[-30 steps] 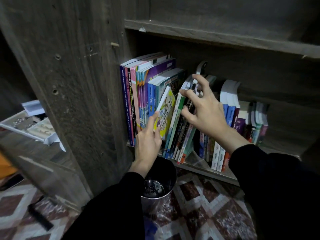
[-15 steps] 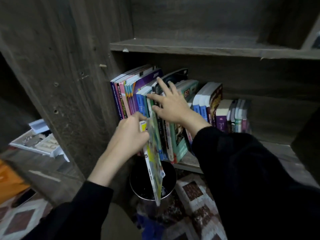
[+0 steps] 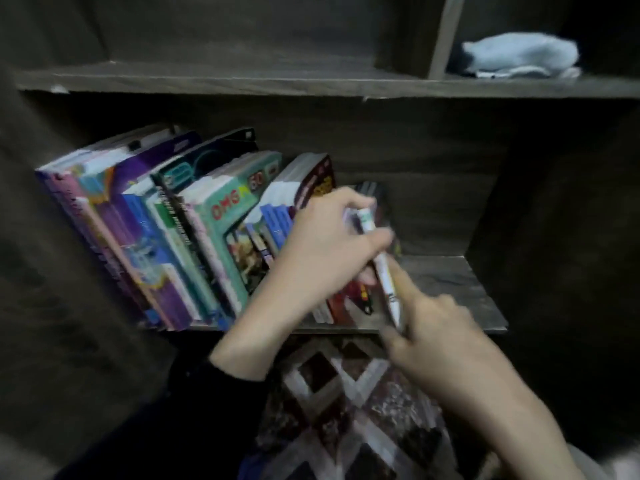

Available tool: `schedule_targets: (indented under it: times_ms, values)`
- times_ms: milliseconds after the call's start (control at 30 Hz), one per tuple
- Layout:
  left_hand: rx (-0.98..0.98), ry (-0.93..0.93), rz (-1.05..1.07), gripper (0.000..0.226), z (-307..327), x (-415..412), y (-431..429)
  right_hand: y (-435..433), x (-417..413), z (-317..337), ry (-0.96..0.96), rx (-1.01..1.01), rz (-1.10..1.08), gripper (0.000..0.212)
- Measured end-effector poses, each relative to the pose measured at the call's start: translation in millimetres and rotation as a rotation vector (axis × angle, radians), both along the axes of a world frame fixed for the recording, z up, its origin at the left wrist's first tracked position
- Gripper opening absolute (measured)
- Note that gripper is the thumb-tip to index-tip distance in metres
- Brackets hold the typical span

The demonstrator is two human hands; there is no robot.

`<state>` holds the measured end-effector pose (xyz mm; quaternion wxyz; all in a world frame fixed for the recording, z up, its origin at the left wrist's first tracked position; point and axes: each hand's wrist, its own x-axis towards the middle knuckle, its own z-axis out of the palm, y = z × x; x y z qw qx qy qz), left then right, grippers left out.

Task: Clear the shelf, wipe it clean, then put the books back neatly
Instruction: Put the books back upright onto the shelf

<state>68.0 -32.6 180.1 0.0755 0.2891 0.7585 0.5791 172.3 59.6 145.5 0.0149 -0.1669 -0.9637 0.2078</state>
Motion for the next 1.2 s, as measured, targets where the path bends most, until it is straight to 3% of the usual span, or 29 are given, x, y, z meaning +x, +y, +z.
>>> schedule_targets:
  times_ms: [100, 200, 267, 333, 433, 567, 733, 833, 933, 1000, 1033, 1100, 1200]
  values:
    - [0.003, 0.350, 0.018, 0.025, -9.6, -1.6, 34.3, 33.9, -4.6, -10.7, 0.175, 0.035, -0.212, 0.078]
    - [-0.322, 0.625, 0.182, 0.042, -32.0, -28.5, 46.6, 62.1, -34.6, -38.6, 0.363, 0.026, -0.321, 0.080]
    - [-0.548, 0.605, 0.225, 0.052, -50.8, -46.0, 45.2, 74.3, -62.9, -57.9, 0.408, -0.012, -0.356, 0.080]
    - [-0.601, 0.623, 0.280, 0.056, -68.7, -57.9, 38.8, 80.9, -89.9, -75.0, 0.381, -0.005, -0.362, 0.081]
    - [-0.526, 0.809, 0.375, 0.055, -89.6, -70.4, 23.2, 87.0, -121.2, -97.3, 0.278, 0.031, -0.285, 0.085]
    - [-0.598, 0.946, 0.374, 0.064, -108.0, -87.6, 2.7, 100.6, -138.3, -114.8, 0.054, -0.299, -0.075, 0.098]
    - [-0.593, 0.967, 0.307, 0.068, -112.0, -94.0, -5.1, 113.2, -144.4, -130.6, 0.096, -0.524, -0.027, 0.111]
    - [-0.566, 0.987, 0.264, 0.065, -116.7, -94.5, -12.3, 101.0, -145.5, -138.4, 0.191, -0.509, -0.165, 0.110]
    - [-0.423, 0.971, 0.233, 0.064, -127.5, -88.1, -25.7, 61.7, -137.0, -133.1, 0.605, -0.240, -0.302, 0.085]
    - [-0.355, 0.945, 0.305, 0.069, -138.1, -83.9, -37.9, 23.5, -126.5, -127.9, 0.877, 0.013, -0.188, 0.061]
    - [-0.322, 0.915, 0.373, 0.072, -143.9, -83.2, -44.6, 3.8, -123.5, -128.3, 0.916, 0.055, -0.065, 0.052]
    - [-0.261, 0.811, 0.527, 0.072, -154.6, -85.1, -60.1, -28.6, -125.6, -138.9, 0.818, 0.002, 0.163, 0.041]
    - [-0.182, 0.600, 0.752, 0.065, -165.6, -94.5, -86.2, -61.3, -138.3, -154.8, 0.513, -0.214, 0.247, 0.044]
